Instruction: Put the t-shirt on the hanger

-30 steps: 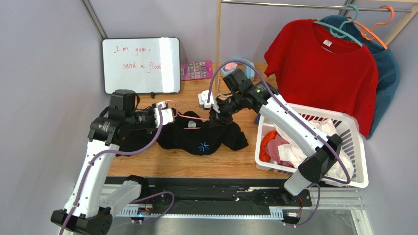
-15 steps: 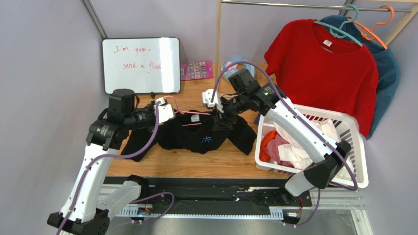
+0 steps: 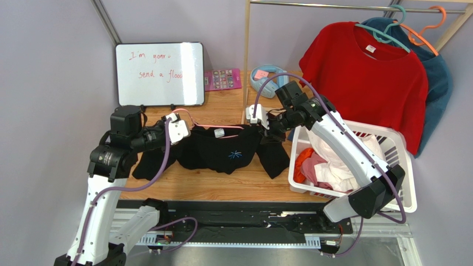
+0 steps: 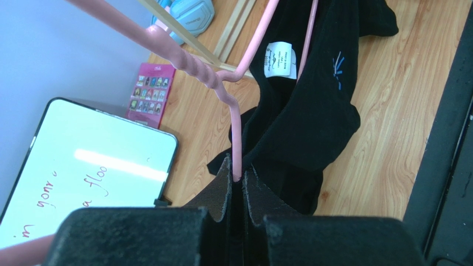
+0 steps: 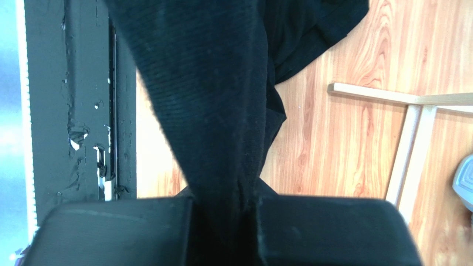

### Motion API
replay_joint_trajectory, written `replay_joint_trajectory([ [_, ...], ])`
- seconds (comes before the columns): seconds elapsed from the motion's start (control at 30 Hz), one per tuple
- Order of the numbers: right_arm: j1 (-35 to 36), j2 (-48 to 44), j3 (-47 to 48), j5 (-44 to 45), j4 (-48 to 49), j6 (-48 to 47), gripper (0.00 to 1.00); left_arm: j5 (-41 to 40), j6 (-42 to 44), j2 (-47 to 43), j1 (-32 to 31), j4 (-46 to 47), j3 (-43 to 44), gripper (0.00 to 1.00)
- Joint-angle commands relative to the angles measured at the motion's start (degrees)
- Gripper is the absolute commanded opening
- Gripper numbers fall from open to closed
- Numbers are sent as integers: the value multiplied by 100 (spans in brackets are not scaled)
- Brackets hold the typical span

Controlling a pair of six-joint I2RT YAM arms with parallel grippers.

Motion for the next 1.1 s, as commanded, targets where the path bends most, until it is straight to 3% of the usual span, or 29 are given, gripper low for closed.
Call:
replay_joint_trajectory([
  [0.0,-121,72,216,88,-167,-126,0,112,-111,-33,14,221,255,0],
  [0.2,-737,19,-312,53,-193,-337,3,-302,161,-305,75,301,17,0],
  [0.33,-676,-16,117,-587,-202,119,59,41,329,-253,32,195,-9,0],
  [0.37,-632,-16,475,-806,-193,242,63,-28,338,-174,-90,177,0,0],
  [0.57,53,54,1418,-801,-149,779,65,-161,285,98,-434,177,61,0],
  [0.77,677,151,1147,52,-369,175,44,-134,-23,213,-443,467,210,0],
  [0.87,818,204,1033,360,-439,68,48,-73,-23,248,-443,484,237,0],
  [0.93,845,273,971,570,-361,76,56,-38,3,257,-443,502,255,0],
  [1.03,845,405,927,808,-185,190,56,76,12,283,-460,493,237,0],
  [1.07,845,467,936,800,-150,208,50,94,-5,284,-469,502,228,0],
])
